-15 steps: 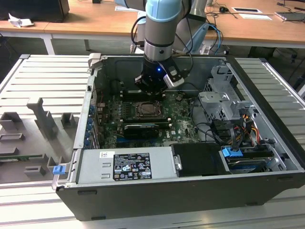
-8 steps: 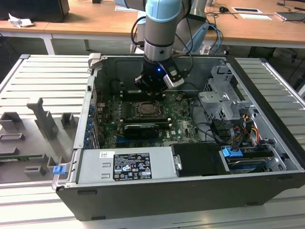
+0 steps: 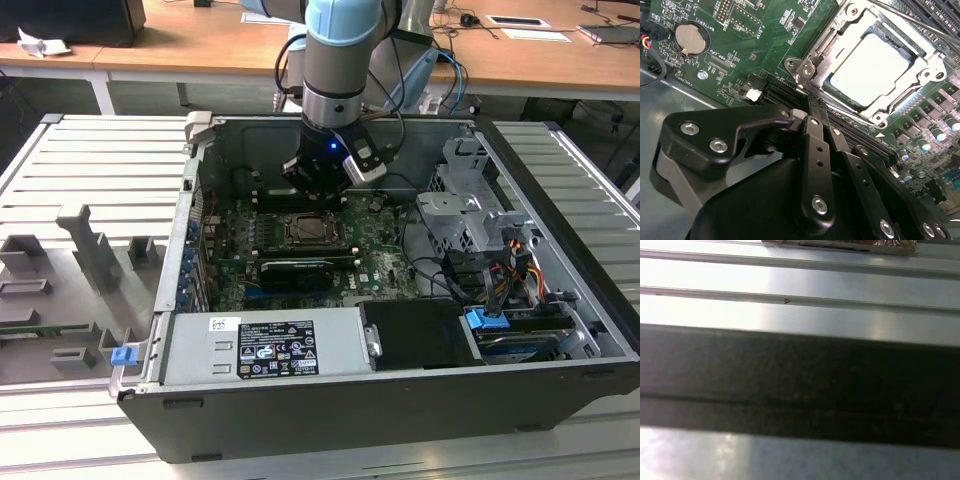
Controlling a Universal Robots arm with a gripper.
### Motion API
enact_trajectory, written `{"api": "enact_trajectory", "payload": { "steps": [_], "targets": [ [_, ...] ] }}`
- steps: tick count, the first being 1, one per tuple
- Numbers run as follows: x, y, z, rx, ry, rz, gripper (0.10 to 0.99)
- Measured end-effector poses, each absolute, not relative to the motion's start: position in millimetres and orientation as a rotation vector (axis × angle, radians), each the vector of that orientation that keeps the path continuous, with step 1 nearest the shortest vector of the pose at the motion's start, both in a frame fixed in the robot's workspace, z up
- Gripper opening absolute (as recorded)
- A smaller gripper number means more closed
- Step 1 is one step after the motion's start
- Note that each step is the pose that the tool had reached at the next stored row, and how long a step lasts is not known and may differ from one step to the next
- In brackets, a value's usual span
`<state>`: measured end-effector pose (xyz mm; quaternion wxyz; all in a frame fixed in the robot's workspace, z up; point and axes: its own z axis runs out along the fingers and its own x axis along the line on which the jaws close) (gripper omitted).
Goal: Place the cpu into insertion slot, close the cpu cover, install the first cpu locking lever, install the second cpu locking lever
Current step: 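Install the first cpu locking lever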
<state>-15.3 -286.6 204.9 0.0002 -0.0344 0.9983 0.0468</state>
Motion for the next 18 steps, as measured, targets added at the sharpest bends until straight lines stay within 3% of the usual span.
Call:
{"api": "enact_trajectory", "payload": {
  "steps": [18],
  "targets": [
    [-15.3, -286.4, 204.7, -0.108, 3.137, 0.126, 0.106]
  ]
}}
